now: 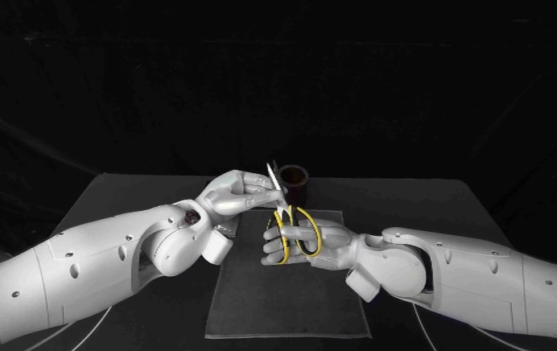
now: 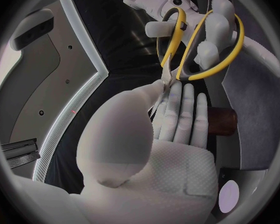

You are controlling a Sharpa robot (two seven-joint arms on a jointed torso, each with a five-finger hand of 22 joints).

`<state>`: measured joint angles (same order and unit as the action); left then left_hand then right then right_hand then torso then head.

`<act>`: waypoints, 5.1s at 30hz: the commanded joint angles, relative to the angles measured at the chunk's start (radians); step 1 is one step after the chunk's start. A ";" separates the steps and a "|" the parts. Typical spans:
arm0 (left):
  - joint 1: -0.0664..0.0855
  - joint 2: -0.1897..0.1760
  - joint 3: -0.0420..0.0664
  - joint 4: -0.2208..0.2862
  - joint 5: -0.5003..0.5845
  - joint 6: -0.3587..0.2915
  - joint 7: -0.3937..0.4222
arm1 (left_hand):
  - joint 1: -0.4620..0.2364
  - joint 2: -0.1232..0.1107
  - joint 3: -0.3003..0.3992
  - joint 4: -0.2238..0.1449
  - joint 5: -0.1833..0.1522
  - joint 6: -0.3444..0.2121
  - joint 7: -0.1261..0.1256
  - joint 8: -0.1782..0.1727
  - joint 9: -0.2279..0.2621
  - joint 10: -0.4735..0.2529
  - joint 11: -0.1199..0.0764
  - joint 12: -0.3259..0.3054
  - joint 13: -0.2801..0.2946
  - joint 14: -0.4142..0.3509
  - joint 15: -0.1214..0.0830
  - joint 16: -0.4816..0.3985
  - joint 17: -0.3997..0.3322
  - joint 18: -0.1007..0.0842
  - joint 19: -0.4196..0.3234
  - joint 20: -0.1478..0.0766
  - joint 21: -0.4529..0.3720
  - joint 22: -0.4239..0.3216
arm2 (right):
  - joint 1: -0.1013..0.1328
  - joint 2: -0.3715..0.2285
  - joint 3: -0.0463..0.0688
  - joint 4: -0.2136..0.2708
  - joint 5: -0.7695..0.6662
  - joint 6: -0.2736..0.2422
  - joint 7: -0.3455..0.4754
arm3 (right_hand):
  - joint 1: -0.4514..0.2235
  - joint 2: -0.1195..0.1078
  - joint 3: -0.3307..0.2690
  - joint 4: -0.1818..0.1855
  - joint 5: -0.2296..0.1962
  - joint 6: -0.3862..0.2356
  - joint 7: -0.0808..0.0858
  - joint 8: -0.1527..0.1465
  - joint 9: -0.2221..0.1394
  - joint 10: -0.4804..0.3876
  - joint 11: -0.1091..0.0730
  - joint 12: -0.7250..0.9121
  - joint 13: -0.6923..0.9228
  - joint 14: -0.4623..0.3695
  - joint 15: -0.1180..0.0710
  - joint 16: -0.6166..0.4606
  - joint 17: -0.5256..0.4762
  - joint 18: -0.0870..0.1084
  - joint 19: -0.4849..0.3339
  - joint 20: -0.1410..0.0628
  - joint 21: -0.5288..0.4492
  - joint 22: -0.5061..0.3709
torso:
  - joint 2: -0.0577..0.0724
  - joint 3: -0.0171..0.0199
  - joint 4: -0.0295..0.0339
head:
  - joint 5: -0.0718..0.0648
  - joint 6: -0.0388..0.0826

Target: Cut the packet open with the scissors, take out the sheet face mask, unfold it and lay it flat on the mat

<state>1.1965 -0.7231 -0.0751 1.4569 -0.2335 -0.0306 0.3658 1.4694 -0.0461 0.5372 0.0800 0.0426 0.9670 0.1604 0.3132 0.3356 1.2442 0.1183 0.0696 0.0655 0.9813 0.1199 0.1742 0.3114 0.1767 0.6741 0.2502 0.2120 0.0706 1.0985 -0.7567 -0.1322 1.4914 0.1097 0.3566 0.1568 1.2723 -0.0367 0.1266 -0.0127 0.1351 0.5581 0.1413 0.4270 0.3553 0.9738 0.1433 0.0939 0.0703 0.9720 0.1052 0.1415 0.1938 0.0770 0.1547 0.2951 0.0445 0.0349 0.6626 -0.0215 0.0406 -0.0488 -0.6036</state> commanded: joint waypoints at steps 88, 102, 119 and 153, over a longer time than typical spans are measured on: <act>-0.001 0.079 -0.012 -0.103 0.067 0.140 0.038 | -0.140 -0.123 0.006 -0.016 0.005 -0.153 0.064 -0.049 -0.013 -0.208 0.072 -0.010 -0.003 -0.156 0.061 -0.102 -0.022 -0.001 -0.381 0.038 -0.153 -0.032 | 0.024 0.051 0.011 0.031 -0.005 -0.180 0.076 | 0.062 -0.003 0.574 -0.227 -0.086 0.271 0.040 0.164 -0.131 0.309 -0.041 0.112 0.090 0.272 -0.047 0.155 0.152 0.112 0.477 -0.056 0.233 0.121 | 0.000 0.0001 -0.0004 | -0.006 0.021; -0.001 0.064 -0.012 -0.135 0.146 0.313 -0.048 | -0.158 -0.140 -0.135 0.033 0.005 -0.184 0.077 -0.075 -0.031 -0.209 0.077 0.006 0.003 -0.186 0.067 -0.092 -0.029 -0.008 -0.428 0.036 -0.171 -0.034 | 0.024 0.030 0.011 0.036 -0.027 -0.039 0.041 | 0.060 -0.001 0.575 -0.228 -0.086 0.280 0.038 0.157 -0.133 0.311 -0.042 0.114 0.093 0.266 -0.046 0.151 0.156 0.112 0.472 -0.054 0.232 0.121 | 0.001 0.0004 0.0003 | -0.006 0.013; -0.001 0.059 -0.012 -0.162 0.138 0.415 -0.073 | -0.038 -0.095 -0.093 -0.004 0.005 -0.081 0.021 -0.028 -0.026 -0.096 0.036 0.018 0.004 -0.152 0.040 -0.062 -0.016 0.008 -0.422 0.028 -0.170 -0.032 | 0.024 0.010 0.011 0.027 -0.023 -0.004 0.034 | 0.061 -0.001 0.575 -0.229 -0.086 0.286 0.037 0.155 -0.134 0.312 -0.043 0.114 0.095 0.266 -0.047 0.151 0.158 0.113 0.471 -0.054 0.233 0.122 | 0.000 -0.0001 0.0004 | -0.003 0.007; -0.001 0.072 -0.012 -0.146 0.128 0.416 -0.054 | 0.044 -0.073 -0.007 -0.036 0.005 -0.020 -0.028 -0.014 -0.025 -0.047 -0.004 0.014 0.007 -0.152 0.027 -0.046 -0.004 0.010 -0.413 0.019 -0.168 -0.030 | 0.023 0.016 0.011 0.011 -0.037 -0.051 0.000 | 0.065 -0.001 0.573 -0.236 -0.085 0.297 0.038 0.143 -0.136 0.314 -0.043 0.112 0.099 0.266 -0.048 0.151 0.166 0.113 0.479 -0.055 0.242 0.127 | 0.000 0.0001 0.0003 | 0.004 -0.010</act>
<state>1.1944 -0.6588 -0.0887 1.2986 -0.0996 0.3598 0.2870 1.4930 -0.1301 0.5198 0.0530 0.0467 0.9399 0.1356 0.2928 0.3056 1.1911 0.1164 0.0807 0.0718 0.8201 0.1510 0.1211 0.3010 0.1763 0.2567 0.2694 0.0408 0.0394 1.1219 -0.7420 -0.1220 1.5033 0.0756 0.3174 0.1675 1.3297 -0.0531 0.5944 -0.1413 0.0523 0.8460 0.1794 0.5743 0.2210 1.2117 0.1663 0.2022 0.1672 1.1884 0.1134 0.2930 0.3588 0.1795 0.6318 0.2379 0.2809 0.1598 0.6622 -0.0217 0.0403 -0.0452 -0.6121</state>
